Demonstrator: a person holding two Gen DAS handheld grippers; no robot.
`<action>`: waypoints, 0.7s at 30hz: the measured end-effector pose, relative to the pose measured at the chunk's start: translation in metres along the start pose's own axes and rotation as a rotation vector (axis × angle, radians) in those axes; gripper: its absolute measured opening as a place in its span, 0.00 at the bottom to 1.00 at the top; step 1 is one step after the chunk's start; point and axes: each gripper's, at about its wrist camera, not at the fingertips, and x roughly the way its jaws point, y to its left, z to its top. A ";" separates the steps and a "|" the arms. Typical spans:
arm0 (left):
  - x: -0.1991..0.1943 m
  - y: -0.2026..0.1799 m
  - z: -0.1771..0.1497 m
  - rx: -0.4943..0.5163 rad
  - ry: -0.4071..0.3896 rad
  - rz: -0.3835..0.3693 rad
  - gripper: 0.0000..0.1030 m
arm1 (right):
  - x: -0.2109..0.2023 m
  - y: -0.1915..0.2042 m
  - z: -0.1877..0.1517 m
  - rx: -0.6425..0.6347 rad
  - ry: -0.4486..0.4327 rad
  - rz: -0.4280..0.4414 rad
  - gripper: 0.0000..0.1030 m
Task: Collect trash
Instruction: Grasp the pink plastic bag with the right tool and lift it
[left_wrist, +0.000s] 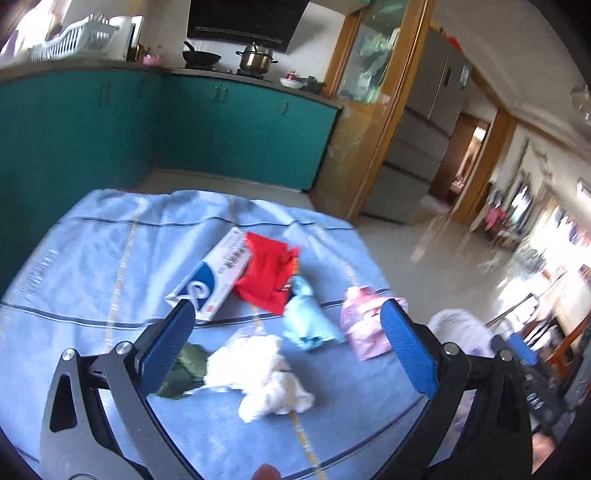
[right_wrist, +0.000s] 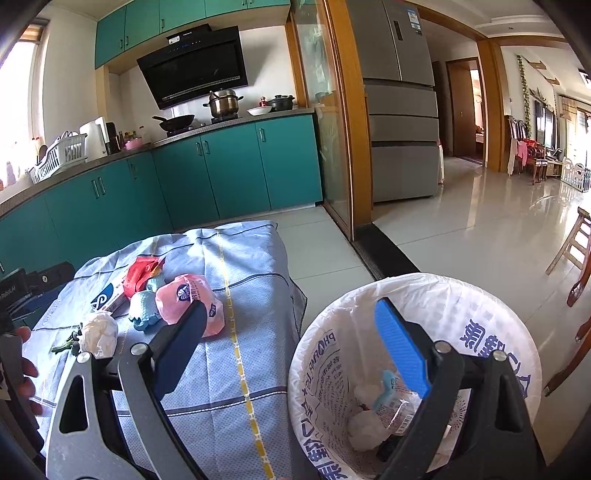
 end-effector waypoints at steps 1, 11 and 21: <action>-0.005 0.001 0.001 0.002 -0.025 0.024 0.97 | 0.000 0.000 0.000 0.000 0.002 0.000 0.88; -0.022 0.015 0.006 0.056 -0.091 0.176 0.97 | 0.006 0.005 -0.002 -0.013 0.018 0.005 0.87; -0.024 0.037 0.012 0.123 -0.073 0.264 0.97 | 0.011 0.017 -0.005 -0.022 0.046 0.043 0.88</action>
